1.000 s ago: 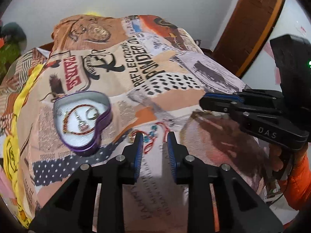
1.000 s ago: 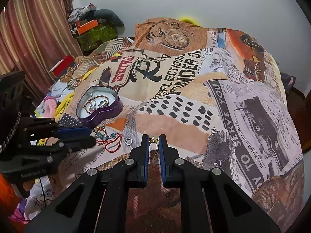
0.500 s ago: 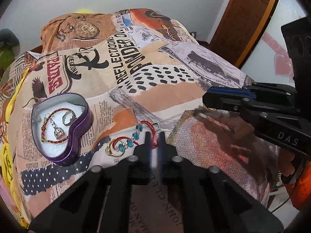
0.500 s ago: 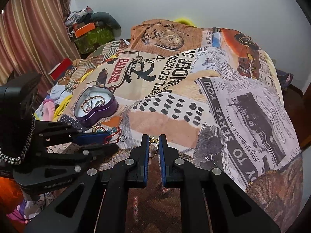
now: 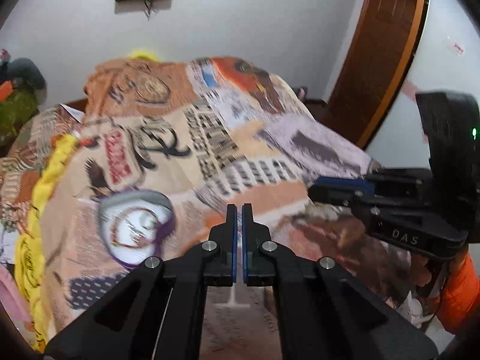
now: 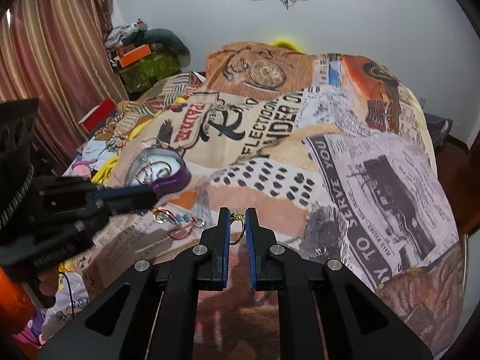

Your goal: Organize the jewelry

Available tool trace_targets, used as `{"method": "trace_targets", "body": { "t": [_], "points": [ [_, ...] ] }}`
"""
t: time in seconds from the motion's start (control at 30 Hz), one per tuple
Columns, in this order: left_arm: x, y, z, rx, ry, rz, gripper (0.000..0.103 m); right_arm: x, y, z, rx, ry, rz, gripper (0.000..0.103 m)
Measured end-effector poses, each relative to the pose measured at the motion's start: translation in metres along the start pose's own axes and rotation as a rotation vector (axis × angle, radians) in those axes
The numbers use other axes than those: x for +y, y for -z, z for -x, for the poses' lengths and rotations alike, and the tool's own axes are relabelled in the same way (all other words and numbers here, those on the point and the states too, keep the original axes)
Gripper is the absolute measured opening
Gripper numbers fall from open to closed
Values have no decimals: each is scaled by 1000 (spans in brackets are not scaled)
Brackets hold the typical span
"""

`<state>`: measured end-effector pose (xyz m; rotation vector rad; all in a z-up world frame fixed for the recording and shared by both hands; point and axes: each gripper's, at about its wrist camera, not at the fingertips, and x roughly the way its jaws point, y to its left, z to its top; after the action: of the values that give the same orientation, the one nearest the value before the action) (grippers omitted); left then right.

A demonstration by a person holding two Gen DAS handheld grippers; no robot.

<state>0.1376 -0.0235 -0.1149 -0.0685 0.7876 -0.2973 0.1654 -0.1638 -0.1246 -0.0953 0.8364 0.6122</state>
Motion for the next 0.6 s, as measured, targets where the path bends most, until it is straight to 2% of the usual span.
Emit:
{"method": "trace_targets", "body": {
  "t": [0.23, 0.6],
  "points": [
    [19, -14, 30, -79, -48, 20, 1, 13, -12, 7, -42, -14, 18, 9],
    [42, -30, 66, -174, -99, 37, 1, 31, -23, -2, -53, -47, 35, 9]
  ]
}}
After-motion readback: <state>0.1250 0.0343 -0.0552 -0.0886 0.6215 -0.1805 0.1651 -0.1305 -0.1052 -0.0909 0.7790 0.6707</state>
